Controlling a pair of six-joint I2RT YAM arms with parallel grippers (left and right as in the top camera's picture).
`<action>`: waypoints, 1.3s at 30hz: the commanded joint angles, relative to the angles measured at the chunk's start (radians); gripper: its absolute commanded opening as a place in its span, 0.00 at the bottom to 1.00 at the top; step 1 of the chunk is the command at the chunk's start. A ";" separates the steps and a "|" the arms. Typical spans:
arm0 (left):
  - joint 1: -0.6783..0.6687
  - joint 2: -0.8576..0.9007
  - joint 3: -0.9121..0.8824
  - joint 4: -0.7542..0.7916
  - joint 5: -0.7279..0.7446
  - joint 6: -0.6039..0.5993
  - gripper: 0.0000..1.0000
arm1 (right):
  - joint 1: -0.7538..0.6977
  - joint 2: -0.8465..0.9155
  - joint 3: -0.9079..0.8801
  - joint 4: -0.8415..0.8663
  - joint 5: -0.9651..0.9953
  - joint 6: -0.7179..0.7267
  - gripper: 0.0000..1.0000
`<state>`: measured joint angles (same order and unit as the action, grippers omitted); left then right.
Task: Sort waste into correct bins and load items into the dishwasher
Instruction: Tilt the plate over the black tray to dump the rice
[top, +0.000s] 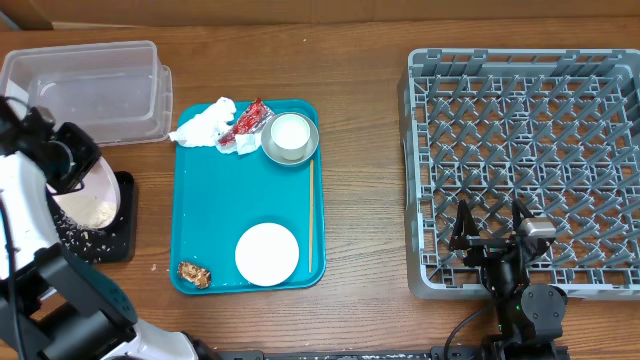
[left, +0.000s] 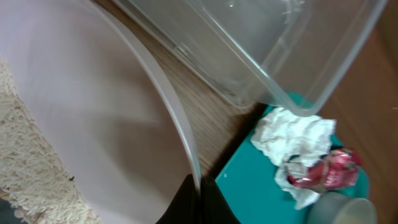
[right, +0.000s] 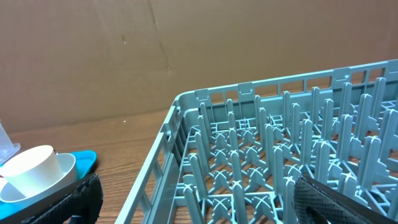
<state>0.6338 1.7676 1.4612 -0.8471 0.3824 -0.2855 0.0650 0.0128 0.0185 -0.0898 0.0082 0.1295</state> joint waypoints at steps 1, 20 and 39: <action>0.074 0.000 -0.002 -0.007 0.252 0.016 0.04 | -0.005 -0.010 -0.010 0.008 0.013 -0.006 1.00; 0.351 0.000 -0.002 -0.024 0.734 0.118 0.04 | -0.005 -0.010 -0.010 0.008 0.013 -0.006 1.00; 0.441 0.000 -0.002 -0.128 0.940 0.191 0.04 | -0.005 -0.010 -0.010 0.008 0.013 -0.006 1.00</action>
<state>1.0752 1.7676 1.4609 -0.9695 1.1820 -0.1726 0.0650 0.0128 0.0185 -0.0898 0.0082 0.1291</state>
